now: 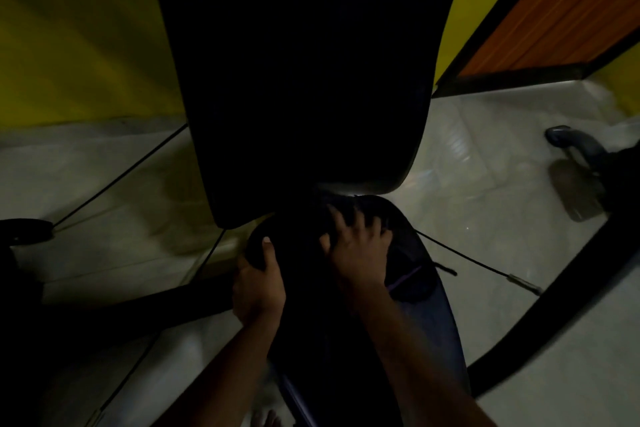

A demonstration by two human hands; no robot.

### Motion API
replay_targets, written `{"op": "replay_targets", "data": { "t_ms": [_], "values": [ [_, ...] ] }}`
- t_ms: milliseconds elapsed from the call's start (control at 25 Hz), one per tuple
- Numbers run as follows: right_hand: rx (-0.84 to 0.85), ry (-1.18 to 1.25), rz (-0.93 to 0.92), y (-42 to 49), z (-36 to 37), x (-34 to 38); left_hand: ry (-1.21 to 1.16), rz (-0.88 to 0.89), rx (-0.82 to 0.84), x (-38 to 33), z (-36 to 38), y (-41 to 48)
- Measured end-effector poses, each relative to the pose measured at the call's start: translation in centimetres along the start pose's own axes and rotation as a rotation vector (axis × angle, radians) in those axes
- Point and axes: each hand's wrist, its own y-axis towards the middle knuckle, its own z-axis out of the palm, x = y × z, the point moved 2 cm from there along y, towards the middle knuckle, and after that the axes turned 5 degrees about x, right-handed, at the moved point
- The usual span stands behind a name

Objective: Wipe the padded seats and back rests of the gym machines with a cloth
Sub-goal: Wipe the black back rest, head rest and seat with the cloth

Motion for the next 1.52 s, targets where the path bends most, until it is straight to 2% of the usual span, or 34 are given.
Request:
{"op": "replay_targets", "data": {
  "t_ms": [80, 160, 280, 400, 480, 600, 680, 760, 960, 1160, 1240, 1400, 1520],
  "values": [
    [-0.009, -0.019, -0.108, -3.4, 0.8, 1.8, -0.07, -0.005, 0.032, 0.1, -0.1, 0.1],
    [0.006, -0.039, -0.127, -4.6, 0.8, 0.9, -0.186, 0.009, 0.113, 0.3, -0.3, -0.6],
    [0.014, 0.042, 0.051, -5.2, 0.2, -2.0, -0.261, 0.079, 0.251, 1.1, -1.7, -3.4],
    [-0.088, 0.065, 0.171, -9.8, 0.5, -1.6, -0.207, 0.18, 0.337, 3.0, -3.5, -8.2],
    [-0.13, 0.059, 0.183, -14.4, 1.3, -0.3, -0.111, 0.356, 0.333, 4.2, -4.3, -11.2],
    [-0.177, 0.021, 0.167, -19.5, 2.3, -0.7, 0.134, 0.726, 0.315, 4.6, -3.5, -12.8],
    [-0.183, 0.038, 0.24, -20.1, 2.3, -2.7, 0.314, 0.903, 0.288, 3.2, -2.0, -12.1],
    [-0.186, 0.06, 0.352, -19.1, 2.3, -4.4, 0.472, 1.008, 0.245, 1.6, 0.1, -11.1],
    [-0.175, 0.153, 0.427, -13.6, 1.1, -8.2, 0.775, 1.073, 0.145, 1.3, 3.4, -9.8],
    [-0.285, 0.052, 0.138, -18.9, 3.1, -7.2, 0.848, 1.09, 0.116, 1.1, 3.2, -9.8],
    [-0.262, 0.082, 0.117, -19.0, 3.2, -8.6, 0.859, 1.078, 0.126, 1.1, 3.3, -10.1],
    [-0.167, 0.219, 0.242, -13.6, 2.3, -12.5, 0.875, 1.085, 0.096, 1.2, 3.2, -9.9],
    [-0.07, 0.4, 0.099, -7.6, 1.7, -14.9, 0.87, 1.096, 0.093, 1.1, 3.2, -10.1]
  ]
}}
